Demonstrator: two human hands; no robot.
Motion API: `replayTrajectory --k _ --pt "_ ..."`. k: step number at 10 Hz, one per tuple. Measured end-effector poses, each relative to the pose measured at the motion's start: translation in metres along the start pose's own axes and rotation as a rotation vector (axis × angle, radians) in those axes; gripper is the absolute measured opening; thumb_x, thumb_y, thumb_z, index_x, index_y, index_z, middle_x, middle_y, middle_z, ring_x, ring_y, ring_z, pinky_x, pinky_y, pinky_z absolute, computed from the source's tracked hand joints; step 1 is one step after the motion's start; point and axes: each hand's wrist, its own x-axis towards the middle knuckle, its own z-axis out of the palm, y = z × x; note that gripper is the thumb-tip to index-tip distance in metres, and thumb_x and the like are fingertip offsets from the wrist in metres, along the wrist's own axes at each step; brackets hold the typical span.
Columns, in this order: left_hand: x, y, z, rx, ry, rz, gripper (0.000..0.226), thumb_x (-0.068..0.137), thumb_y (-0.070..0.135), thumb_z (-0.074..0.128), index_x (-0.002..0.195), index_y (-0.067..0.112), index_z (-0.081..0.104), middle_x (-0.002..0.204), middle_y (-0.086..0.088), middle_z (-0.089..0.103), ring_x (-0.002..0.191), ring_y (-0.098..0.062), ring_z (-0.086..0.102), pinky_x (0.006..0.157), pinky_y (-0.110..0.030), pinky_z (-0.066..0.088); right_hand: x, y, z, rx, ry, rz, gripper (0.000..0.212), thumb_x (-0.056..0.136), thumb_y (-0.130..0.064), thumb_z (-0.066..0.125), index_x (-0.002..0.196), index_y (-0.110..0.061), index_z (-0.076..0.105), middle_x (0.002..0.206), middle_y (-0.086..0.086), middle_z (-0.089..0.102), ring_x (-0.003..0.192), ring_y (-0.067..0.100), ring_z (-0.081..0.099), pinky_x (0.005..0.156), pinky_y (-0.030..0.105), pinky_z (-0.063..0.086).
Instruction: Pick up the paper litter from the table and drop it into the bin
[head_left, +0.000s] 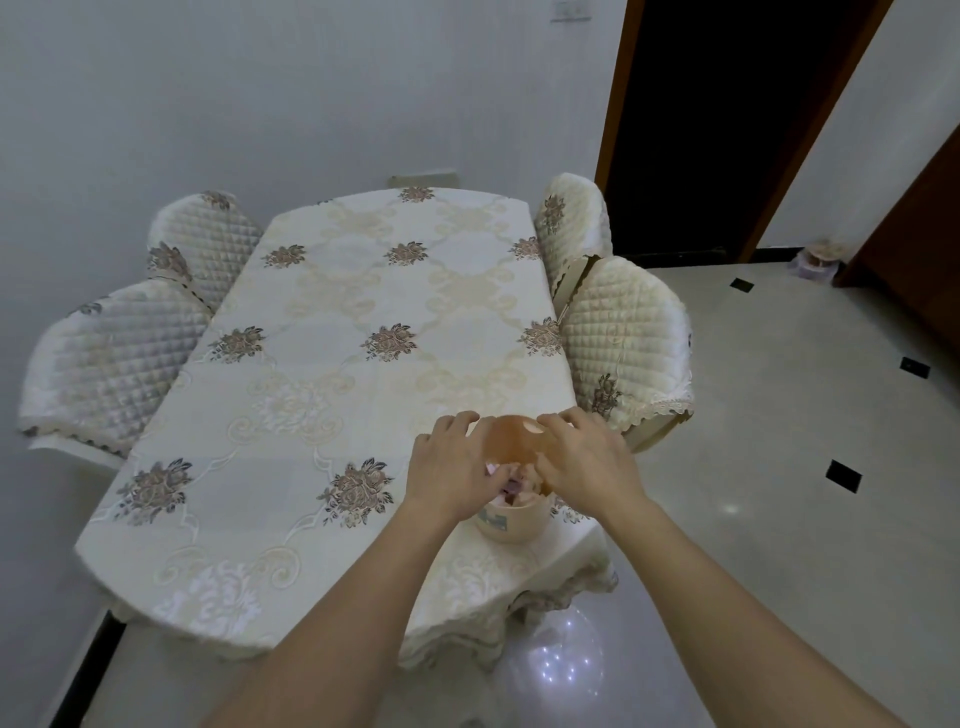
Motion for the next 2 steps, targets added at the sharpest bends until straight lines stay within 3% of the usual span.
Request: replayTrajectory --k 2 --pt "-0.0028 0.0006 -0.0064 0.036 0.125 0.022 0.056 0.083 0.054 0.051 0.13 0.025 0.055 0.133 0.002 0.059 0.123 -0.023 0.051 0.092 -0.043 0.043 -0.0009 -0.0014 -0.0027 -0.025 0.043 -0.027 0.047 0.089 -0.04 0.053 0.133 -0.026 0.053 0.128 -0.001 0.057 0.123 0.022 0.048 0.093 0.041 0.043"
